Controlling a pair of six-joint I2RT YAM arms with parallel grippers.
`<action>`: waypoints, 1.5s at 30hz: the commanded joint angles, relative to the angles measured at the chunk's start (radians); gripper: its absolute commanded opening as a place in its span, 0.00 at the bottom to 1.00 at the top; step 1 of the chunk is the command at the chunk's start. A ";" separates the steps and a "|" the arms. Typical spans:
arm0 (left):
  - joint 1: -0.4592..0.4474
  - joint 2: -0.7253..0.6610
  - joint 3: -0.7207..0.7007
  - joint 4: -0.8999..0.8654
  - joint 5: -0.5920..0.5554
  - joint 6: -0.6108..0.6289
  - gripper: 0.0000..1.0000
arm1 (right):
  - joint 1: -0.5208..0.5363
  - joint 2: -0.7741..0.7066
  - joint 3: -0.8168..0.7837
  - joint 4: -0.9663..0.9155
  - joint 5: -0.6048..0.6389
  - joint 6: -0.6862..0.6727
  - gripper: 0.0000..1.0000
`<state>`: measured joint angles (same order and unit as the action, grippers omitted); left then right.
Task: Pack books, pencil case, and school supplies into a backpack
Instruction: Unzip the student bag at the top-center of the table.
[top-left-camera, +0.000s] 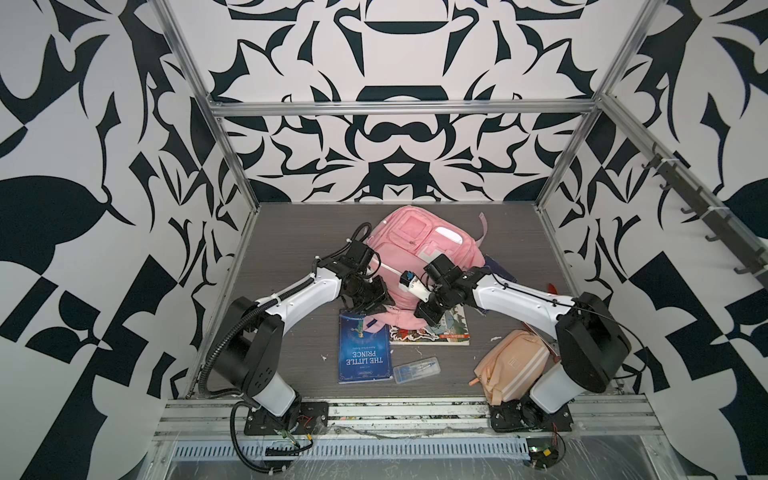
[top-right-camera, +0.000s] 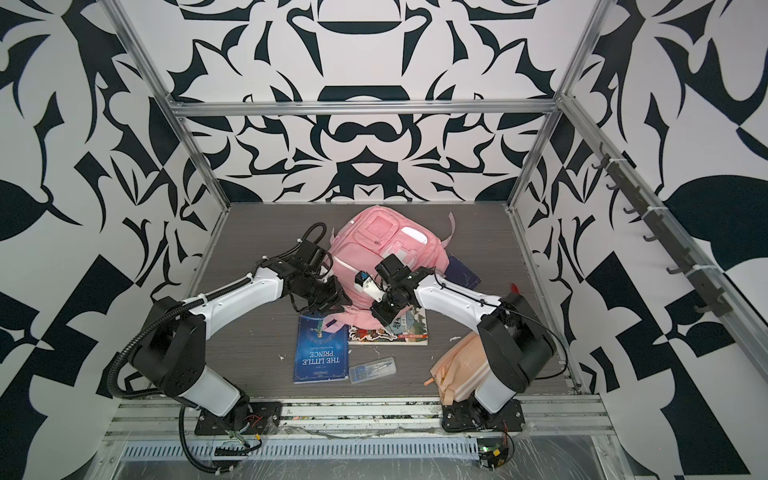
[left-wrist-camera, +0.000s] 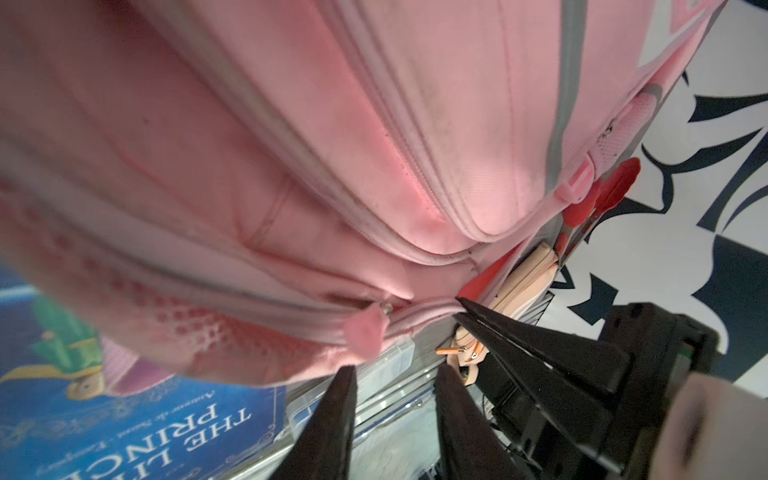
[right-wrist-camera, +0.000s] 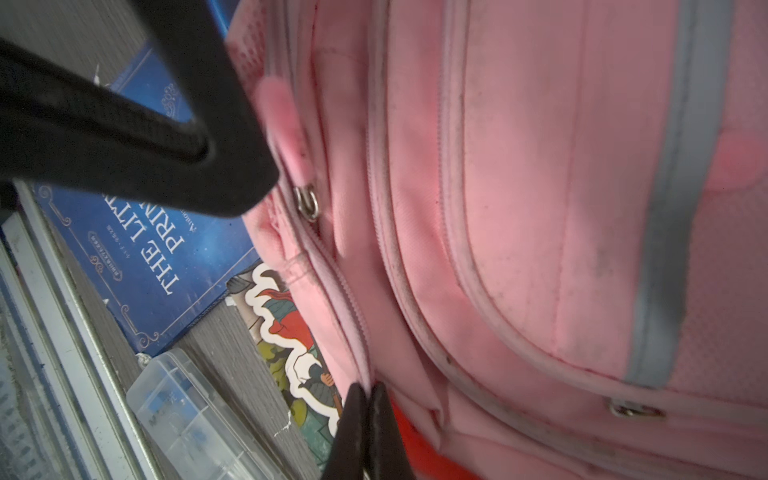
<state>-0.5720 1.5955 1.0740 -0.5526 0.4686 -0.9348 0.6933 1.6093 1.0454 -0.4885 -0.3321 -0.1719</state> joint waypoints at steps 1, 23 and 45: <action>-0.003 0.027 0.023 -0.021 0.007 -0.017 0.37 | 0.008 -0.035 -0.001 -0.002 -0.012 -0.012 0.00; -0.019 0.193 0.344 -0.400 -0.196 0.172 0.25 | 0.009 -0.061 -0.048 0.032 -0.003 0.000 0.00; -0.118 0.423 0.546 -0.558 -0.349 0.196 0.37 | 0.011 -0.077 -0.073 0.057 -0.001 0.005 0.00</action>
<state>-0.6708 1.9789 1.5822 -1.0416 0.1642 -0.7395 0.6933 1.5734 0.9726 -0.4267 -0.3210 -0.1558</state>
